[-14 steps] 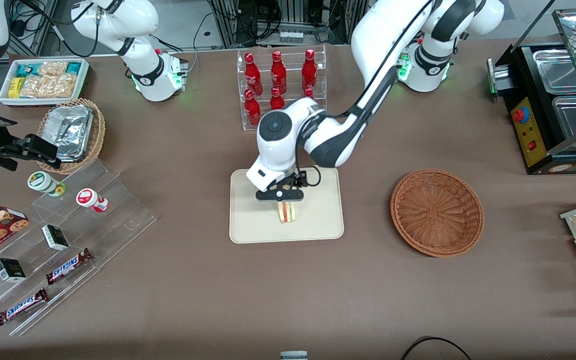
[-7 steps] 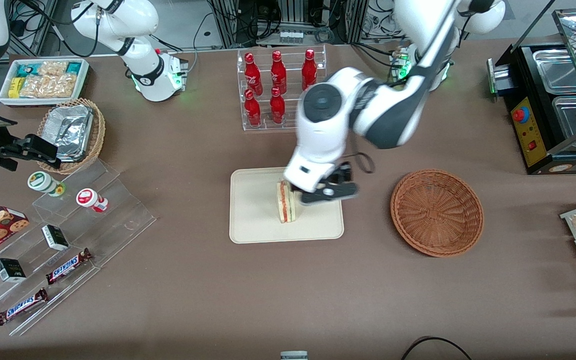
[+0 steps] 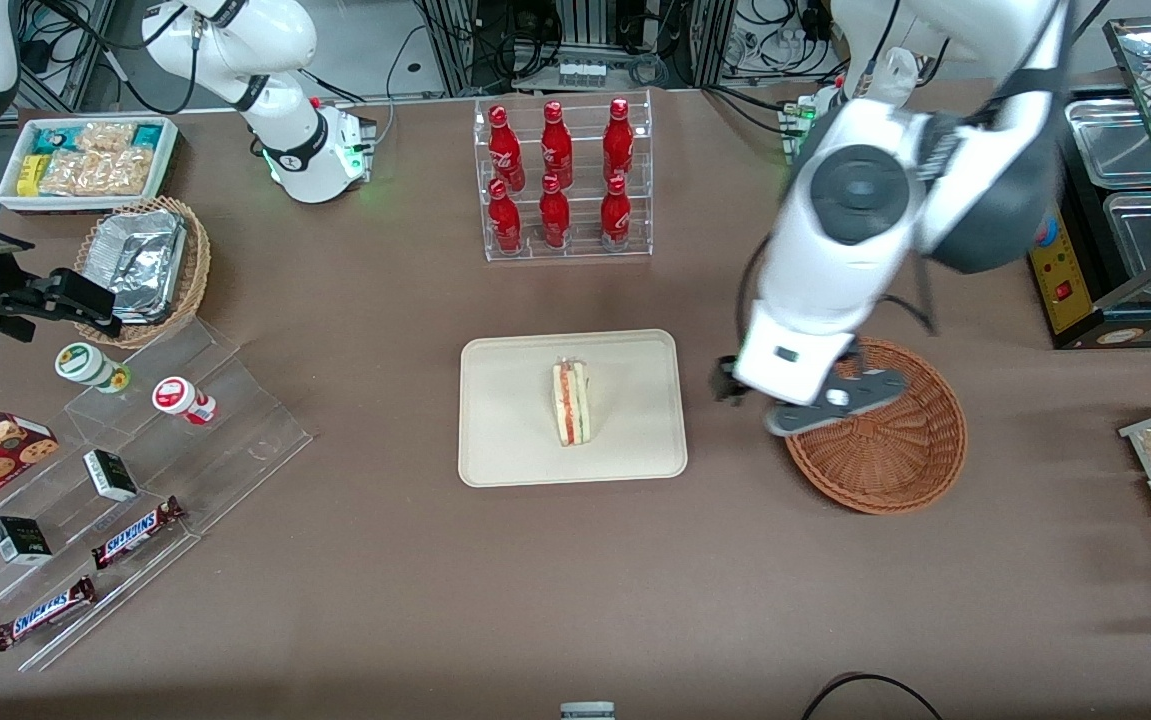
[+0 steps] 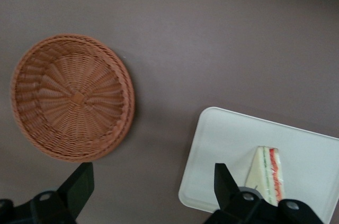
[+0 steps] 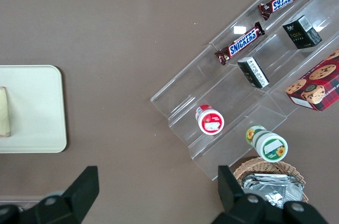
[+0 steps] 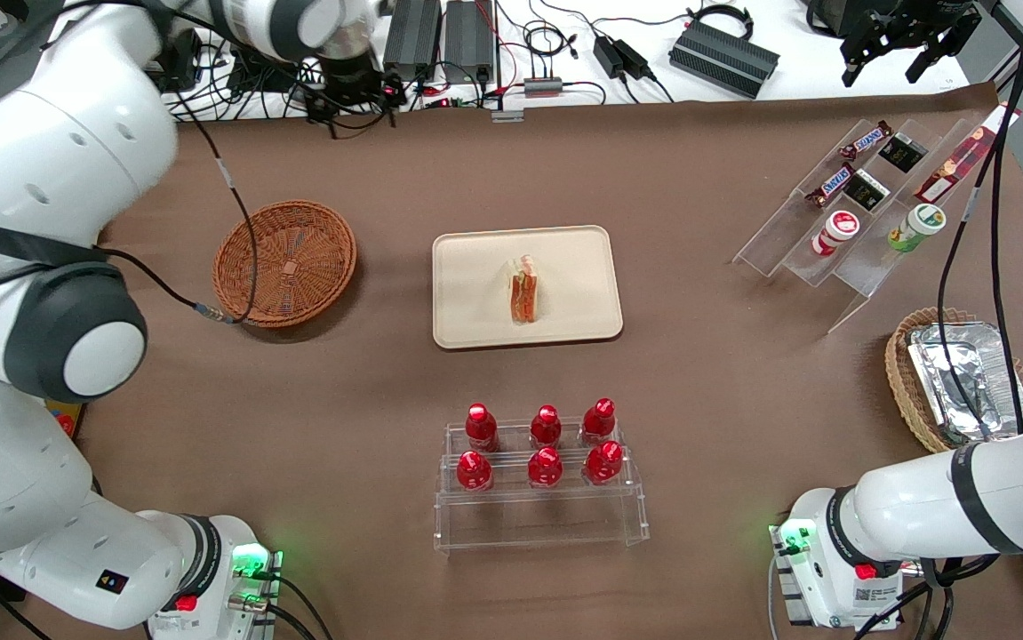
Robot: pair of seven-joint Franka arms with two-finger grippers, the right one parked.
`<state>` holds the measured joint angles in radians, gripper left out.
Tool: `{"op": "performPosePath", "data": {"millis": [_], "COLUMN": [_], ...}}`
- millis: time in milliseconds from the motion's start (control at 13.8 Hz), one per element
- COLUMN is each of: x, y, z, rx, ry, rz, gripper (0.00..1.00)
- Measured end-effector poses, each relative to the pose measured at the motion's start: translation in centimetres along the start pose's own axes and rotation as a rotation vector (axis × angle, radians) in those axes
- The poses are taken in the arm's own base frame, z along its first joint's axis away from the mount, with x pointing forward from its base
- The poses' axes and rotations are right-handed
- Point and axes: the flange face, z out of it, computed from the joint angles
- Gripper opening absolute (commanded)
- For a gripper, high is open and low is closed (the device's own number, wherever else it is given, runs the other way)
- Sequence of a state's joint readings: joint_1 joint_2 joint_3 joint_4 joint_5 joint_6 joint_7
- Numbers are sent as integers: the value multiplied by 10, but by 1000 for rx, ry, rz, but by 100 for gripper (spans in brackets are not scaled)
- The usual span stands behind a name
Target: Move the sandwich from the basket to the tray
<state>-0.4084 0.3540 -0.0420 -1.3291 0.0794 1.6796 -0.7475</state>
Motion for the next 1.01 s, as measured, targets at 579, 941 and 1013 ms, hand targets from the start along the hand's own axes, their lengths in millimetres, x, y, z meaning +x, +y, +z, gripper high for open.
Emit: {"op": "performPosePath", "data": {"millis": [579, 941, 1013], "x": [55, 36, 31], "y": [-221, -240, -241], "z": [-71, -69, -68], "rx": [-12, -11, -12], "ry": [-85, -106, -106], "rz": [156, 210, 225], "gripper": [100, 100, 100]}}
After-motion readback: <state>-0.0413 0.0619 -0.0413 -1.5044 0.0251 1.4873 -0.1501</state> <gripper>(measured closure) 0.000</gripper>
